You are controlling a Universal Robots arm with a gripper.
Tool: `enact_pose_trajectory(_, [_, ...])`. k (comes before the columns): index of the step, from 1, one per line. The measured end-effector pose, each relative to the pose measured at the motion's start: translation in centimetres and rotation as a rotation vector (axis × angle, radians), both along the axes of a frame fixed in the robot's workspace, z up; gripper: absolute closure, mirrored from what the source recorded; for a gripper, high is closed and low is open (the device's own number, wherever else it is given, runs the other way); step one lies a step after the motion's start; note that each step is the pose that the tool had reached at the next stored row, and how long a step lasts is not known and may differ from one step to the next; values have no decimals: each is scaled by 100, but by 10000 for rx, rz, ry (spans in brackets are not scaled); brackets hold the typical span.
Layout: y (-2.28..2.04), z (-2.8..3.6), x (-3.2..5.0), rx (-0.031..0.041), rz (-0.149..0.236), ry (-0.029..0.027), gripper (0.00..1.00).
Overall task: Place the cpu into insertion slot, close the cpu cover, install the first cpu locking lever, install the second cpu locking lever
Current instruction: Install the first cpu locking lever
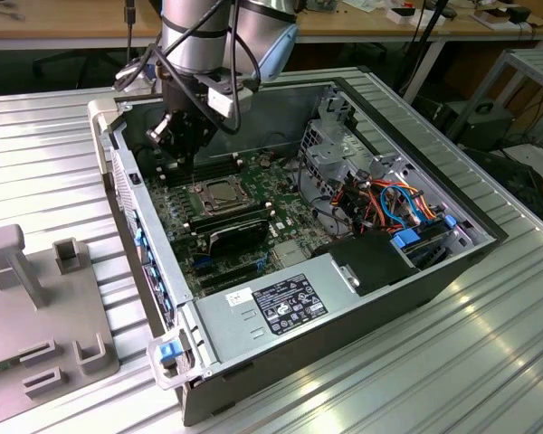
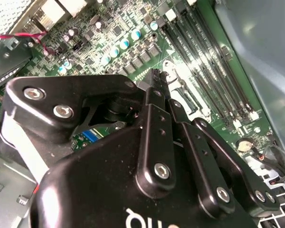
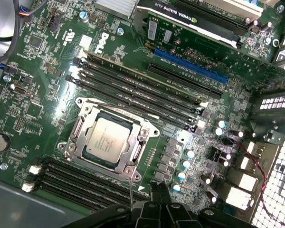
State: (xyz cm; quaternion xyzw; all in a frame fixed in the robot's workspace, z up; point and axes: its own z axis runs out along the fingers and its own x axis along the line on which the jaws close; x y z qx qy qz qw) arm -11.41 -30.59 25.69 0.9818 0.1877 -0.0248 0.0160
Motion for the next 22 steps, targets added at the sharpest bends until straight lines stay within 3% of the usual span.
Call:
enact_pose_trajectory(9, [73, 27, -4, -21, -139, -29, 89])
enact_pose_trajectory(12, [75, 26, -5, -20, -541, -38, 89])
enact_pose_trajectory(15, [99, 29, -15, -19, -687, -69, 89])
enact_pose_trajectory(22, [126, 26, -1, -68, -994, -72, 89])
